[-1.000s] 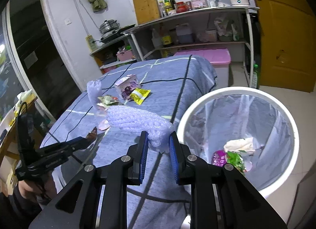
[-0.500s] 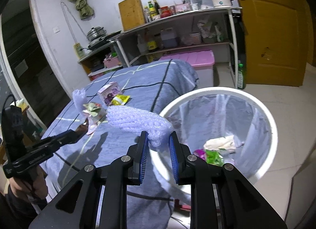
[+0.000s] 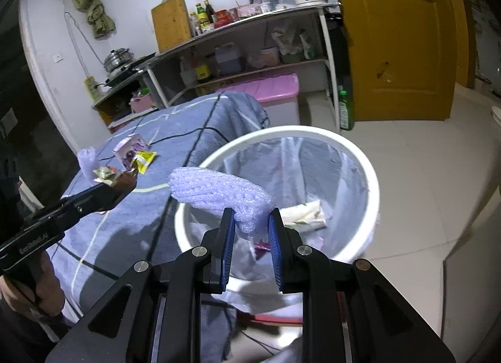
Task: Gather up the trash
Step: 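Carry the foam net and candy wrapper to the bin and release both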
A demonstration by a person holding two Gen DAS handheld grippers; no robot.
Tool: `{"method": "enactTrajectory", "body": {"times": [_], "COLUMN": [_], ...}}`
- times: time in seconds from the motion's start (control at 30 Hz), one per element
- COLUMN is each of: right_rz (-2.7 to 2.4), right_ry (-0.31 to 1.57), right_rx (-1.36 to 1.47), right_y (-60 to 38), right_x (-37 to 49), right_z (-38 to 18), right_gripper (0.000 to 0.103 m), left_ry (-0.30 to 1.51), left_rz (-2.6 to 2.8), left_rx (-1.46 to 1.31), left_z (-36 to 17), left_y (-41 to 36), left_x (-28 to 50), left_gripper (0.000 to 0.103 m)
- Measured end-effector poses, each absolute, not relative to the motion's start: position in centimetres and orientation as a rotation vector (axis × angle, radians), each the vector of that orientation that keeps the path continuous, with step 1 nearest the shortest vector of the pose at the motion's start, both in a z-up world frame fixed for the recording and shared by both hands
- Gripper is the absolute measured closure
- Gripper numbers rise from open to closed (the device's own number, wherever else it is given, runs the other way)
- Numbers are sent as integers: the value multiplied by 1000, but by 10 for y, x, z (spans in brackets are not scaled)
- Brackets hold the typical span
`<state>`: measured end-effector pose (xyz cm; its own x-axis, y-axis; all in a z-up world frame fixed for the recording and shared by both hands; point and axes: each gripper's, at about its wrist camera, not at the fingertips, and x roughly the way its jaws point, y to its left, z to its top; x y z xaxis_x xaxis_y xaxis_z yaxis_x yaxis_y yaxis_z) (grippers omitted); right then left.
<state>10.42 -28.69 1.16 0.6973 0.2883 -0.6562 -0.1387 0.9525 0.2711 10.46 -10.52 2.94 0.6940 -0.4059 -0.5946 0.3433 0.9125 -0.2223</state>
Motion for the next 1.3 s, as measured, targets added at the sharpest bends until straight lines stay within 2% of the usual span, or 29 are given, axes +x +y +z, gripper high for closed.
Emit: {"method": "enactTrajectory", "body": {"times": [0.53, 0.63, 0.7, 0.77, 0.9, 1.0, 1.3], "right_rz": [201, 194, 193, 190, 187, 191, 234], "right_ry": [824, 827, 825, 820, 816, 813, 787], "right_rx": [182, 176, 177, 179, 189, 192, 194], "right_y": [-300, -300, -301, -302, -304, -303, -293], "right_x": [110, 111, 110, 110, 111, 111, 106], "right_z": [-4, -5, -5, -4, -4, -4, 4], "right_gripper": [77, 71, 63, 60, 60, 60, 60], "left_ry": [779, 793, 799, 804, 800, 798, 774], "left_rz": [-513, -514, -513, -510, -507, -503, -472], "left_rx": [-84, -89, -94, -98, -99, -104, -123], "left_z": [4, 0, -2, -3, -1, -1, 3], "left_y": [-151, -153, -152, -151, -150, -146, -129], "left_x": [129, 135, 136, 135, 135, 135, 124], "left_gripper": [83, 83, 82, 82, 81, 76, 75]}}
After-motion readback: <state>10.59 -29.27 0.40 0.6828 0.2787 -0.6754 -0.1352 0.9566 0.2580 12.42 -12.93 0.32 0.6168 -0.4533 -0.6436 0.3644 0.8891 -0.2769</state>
